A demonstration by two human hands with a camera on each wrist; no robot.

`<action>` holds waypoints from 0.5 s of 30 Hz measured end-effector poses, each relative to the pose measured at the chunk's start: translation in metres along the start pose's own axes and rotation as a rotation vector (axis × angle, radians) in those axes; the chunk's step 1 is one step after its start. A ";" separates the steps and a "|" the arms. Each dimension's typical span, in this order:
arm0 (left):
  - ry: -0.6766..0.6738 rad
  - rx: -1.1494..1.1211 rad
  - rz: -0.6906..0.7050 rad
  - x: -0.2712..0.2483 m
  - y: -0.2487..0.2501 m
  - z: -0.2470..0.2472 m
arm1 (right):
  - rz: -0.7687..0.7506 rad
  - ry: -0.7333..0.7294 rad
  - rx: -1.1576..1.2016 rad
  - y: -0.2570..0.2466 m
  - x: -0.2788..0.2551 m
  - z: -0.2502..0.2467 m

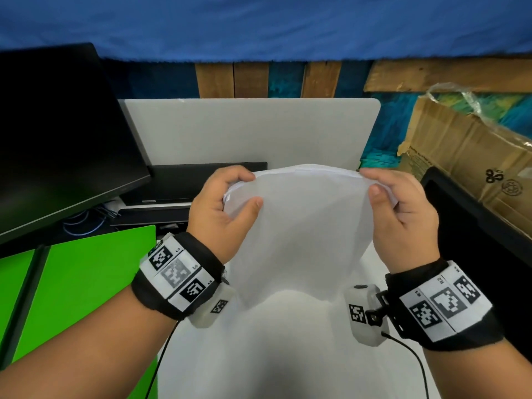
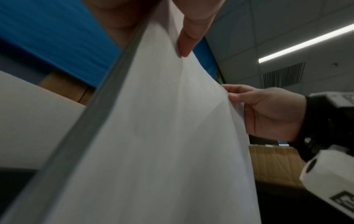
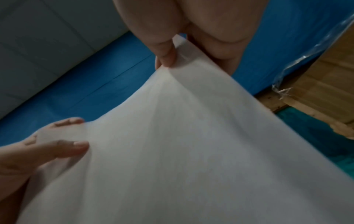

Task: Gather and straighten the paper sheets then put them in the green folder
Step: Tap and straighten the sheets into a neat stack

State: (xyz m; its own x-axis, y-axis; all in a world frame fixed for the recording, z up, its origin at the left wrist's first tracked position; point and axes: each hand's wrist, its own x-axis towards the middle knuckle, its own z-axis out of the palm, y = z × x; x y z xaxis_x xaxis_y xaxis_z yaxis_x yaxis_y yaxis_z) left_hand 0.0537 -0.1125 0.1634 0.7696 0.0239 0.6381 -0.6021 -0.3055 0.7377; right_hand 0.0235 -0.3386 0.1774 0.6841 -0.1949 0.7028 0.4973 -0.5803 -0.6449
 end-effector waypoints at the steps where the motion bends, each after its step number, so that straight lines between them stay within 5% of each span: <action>1: 0.006 -0.022 -0.020 0.001 0.001 0.000 | 0.047 -0.003 0.047 -0.002 0.002 -0.001; 7: 0.024 -0.276 -0.260 0.005 0.003 0.001 | 0.569 -0.170 0.480 0.005 -0.004 0.004; 15: 0.047 -0.442 -0.303 -0.006 0.009 -0.004 | 0.512 -0.032 0.594 -0.010 -0.009 0.002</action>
State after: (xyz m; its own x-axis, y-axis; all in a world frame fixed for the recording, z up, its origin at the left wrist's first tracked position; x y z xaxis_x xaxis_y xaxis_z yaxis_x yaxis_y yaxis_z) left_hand 0.0433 -0.1119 0.1673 0.9185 0.0944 0.3839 -0.3944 0.1517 0.9063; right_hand 0.0132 -0.3299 0.1772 0.9157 -0.2960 0.2716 0.3119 0.0977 -0.9451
